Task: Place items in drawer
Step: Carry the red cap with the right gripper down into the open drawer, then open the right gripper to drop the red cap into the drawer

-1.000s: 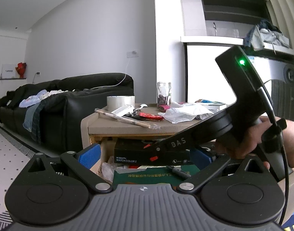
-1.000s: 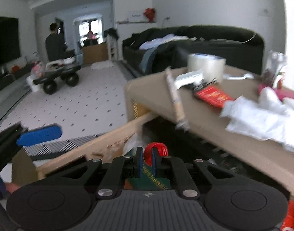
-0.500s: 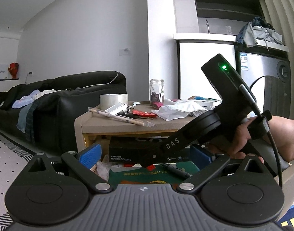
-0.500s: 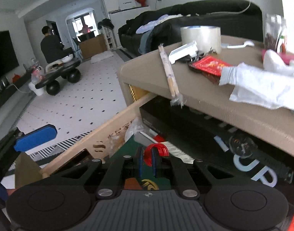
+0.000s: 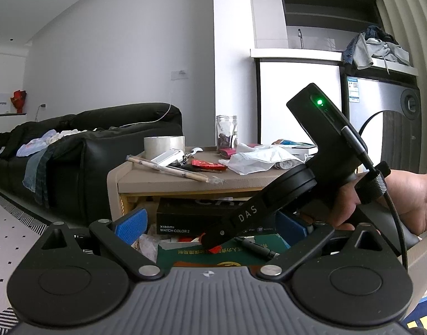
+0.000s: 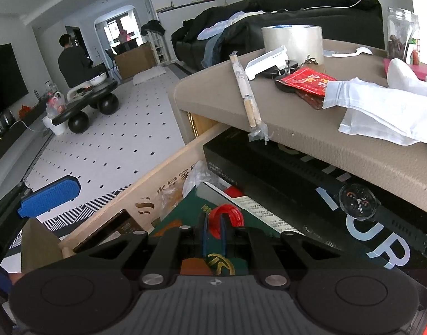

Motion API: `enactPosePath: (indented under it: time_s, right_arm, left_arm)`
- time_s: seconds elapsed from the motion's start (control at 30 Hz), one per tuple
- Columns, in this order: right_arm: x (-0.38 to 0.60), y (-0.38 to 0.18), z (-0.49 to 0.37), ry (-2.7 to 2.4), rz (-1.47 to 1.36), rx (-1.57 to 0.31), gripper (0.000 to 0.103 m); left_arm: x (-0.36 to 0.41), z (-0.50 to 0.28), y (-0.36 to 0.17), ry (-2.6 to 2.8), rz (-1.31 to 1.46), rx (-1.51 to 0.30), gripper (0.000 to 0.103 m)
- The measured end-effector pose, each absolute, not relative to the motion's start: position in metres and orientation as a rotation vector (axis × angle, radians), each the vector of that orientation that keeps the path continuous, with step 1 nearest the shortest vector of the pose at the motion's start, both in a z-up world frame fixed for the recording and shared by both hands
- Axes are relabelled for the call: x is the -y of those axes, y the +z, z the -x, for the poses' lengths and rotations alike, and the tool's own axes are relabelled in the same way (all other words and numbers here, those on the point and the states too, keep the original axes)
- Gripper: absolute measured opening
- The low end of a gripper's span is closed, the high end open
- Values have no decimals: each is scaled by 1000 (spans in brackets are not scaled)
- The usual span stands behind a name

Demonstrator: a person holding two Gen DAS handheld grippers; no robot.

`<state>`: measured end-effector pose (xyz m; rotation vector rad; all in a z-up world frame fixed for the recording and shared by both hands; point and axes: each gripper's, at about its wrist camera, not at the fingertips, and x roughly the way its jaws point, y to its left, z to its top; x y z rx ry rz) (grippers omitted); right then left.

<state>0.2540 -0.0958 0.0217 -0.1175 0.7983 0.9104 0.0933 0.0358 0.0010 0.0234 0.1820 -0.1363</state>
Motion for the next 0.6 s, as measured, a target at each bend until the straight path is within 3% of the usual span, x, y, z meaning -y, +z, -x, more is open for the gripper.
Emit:
enactPosePath:
  time_s: [0.6]
  right_arm:
    - [101,29,-251,894,116,-736,14]
  left_arm:
    - [-36,-94,1,-130,-16,-184,101]
